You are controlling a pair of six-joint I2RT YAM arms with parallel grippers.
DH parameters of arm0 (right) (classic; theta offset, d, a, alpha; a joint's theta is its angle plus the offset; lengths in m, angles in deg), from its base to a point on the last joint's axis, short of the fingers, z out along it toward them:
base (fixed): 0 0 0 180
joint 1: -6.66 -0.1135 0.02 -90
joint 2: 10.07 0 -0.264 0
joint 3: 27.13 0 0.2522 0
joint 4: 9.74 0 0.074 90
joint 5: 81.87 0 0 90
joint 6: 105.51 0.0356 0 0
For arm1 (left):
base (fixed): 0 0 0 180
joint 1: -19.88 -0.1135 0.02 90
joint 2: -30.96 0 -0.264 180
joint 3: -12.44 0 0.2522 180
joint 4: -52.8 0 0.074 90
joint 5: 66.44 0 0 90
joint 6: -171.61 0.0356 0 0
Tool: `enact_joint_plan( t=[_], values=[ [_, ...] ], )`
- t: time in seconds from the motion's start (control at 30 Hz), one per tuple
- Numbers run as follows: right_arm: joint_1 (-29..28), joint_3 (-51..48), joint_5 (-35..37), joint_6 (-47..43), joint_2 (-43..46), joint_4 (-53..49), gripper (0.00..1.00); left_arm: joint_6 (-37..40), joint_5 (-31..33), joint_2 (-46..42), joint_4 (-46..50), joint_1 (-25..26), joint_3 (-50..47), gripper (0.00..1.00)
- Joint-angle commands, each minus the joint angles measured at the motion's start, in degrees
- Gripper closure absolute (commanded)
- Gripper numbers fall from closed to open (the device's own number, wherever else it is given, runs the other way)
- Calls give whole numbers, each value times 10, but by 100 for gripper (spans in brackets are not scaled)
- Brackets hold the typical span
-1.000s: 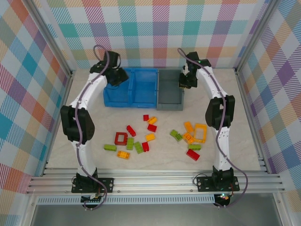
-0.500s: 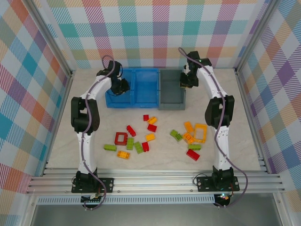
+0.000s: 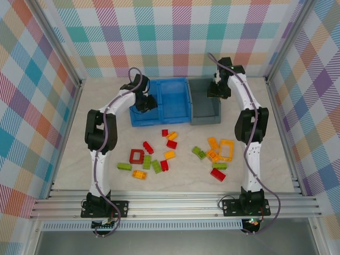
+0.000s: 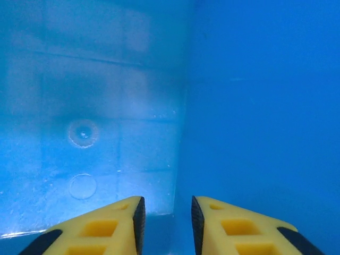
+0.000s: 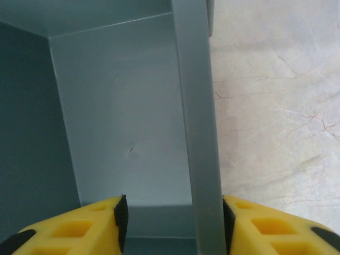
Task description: Sort the legos into containers by color
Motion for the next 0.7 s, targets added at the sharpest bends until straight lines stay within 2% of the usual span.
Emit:
enact_joint_plan(
  t=[0.0, 0.13, 0.23, 0.3, 0.4, 0.53, 0.67],
  values=[
    [-14, -23, 8, 8, 67, 2, 42, 4, 36, -88, 18, 18, 10, 56],
    [-14, -75, 79, 40, 156, 4, 35, 3, 99, -153, 48, 27, 8, 47],
    [-11, -208, 114, 80, 270, 46, 28, -5, 103, -231, 24, 48, -47, 44],
    [-7, -310, 106, 102, 342, 84, 24, -9, 102, -282, 1, 77, -96, 43],
    [-5, -415, 109, 135, 410, 91, 25, -25, 103, -357, -39, 149, -179, 42],
    [-5, -555, 105, 187, 503, 95, 32, -83, 120, -446, -121, 279, -315, 41],
    [-5, -693, 73, 233, 590, 124, 43, -127, 189, -511, -202, 421, -425, 38]
  ],
)
